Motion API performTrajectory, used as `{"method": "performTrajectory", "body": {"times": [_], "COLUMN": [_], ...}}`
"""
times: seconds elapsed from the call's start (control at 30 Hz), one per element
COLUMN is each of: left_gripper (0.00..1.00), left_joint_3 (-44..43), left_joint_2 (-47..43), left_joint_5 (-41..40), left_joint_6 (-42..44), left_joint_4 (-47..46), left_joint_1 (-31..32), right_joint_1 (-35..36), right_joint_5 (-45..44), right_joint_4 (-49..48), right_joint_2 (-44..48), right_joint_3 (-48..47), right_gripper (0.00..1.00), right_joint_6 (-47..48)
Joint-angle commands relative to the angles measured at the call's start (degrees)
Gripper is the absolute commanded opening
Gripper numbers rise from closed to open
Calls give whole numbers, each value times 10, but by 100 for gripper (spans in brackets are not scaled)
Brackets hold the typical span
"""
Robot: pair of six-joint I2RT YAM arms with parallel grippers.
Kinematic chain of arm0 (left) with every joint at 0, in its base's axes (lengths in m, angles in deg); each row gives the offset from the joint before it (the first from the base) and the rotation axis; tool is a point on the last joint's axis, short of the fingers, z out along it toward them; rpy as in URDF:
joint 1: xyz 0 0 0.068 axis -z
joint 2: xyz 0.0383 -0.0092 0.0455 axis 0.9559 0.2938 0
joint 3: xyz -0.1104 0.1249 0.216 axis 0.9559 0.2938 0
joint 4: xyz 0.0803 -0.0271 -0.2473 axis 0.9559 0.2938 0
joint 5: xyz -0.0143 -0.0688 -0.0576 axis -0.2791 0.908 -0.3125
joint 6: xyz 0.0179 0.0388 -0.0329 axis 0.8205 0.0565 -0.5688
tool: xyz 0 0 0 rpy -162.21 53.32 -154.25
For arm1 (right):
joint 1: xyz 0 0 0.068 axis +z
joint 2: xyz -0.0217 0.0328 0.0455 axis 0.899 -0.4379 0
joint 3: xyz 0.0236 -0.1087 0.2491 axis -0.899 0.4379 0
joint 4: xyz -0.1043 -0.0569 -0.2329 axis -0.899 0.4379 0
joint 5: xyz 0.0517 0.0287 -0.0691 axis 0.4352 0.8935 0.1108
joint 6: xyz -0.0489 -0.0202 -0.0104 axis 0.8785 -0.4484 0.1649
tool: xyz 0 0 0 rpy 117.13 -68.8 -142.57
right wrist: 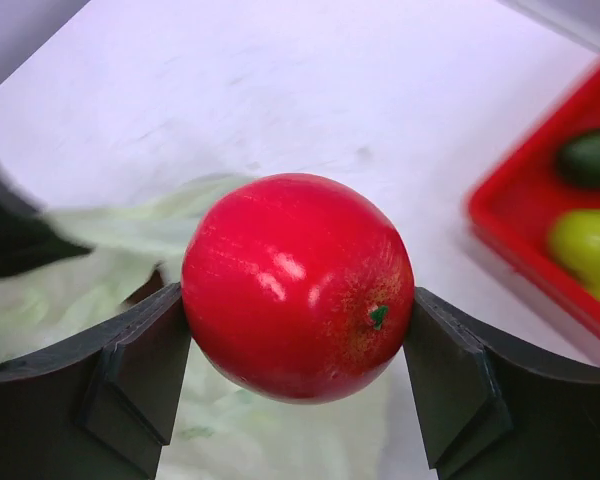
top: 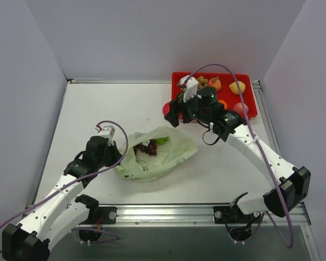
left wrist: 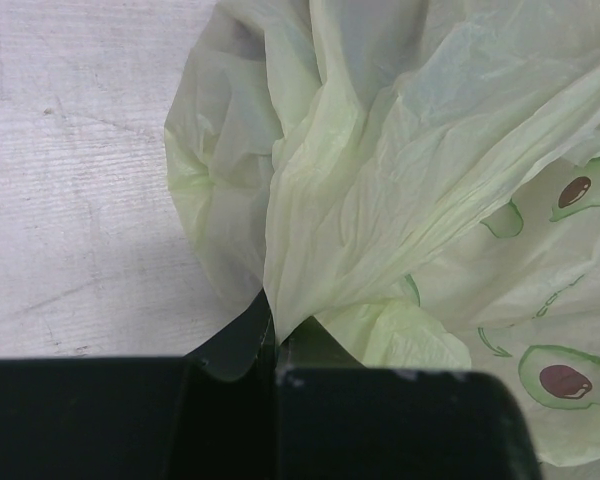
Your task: Untie the knot of the plastic bag and take out the fruit
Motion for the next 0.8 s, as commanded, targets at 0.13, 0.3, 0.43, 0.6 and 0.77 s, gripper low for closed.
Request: {"method": "performTrajectory", "body": {"times": [0.13, 0.3, 0.43, 0.6, 0.77], "left_gripper": [0, 0, 0, 0, 0], "left_joint_3": [-2, -2, -2, -2, -3], "left_joint_2": [-7, -8, -8, -4, -3], "left_joint_5": [0, 0, 0, 0, 0], "left_joint_6": [7, 7, 8, 8, 8], "left_joint_4": [-23, -22, -22, -22, -23], "left_joint_1": [-5, -5, -6, -6, -6], "right_joint_1": [-169, -245, -274, -278, -276], "right_joint_5": [-184, -243, -219, -217, -200], "right_joint_4": [-53, -59, -46, -35, -34], "right_joint_2": [-38, -141, -214, -247, -219], "right_joint_3": [-27, -74, -115, -129, -108], "right_gripper": [25, 36, 59, 95, 100], "right_joint_6": [-96, -125, -132, -123, -122]}}
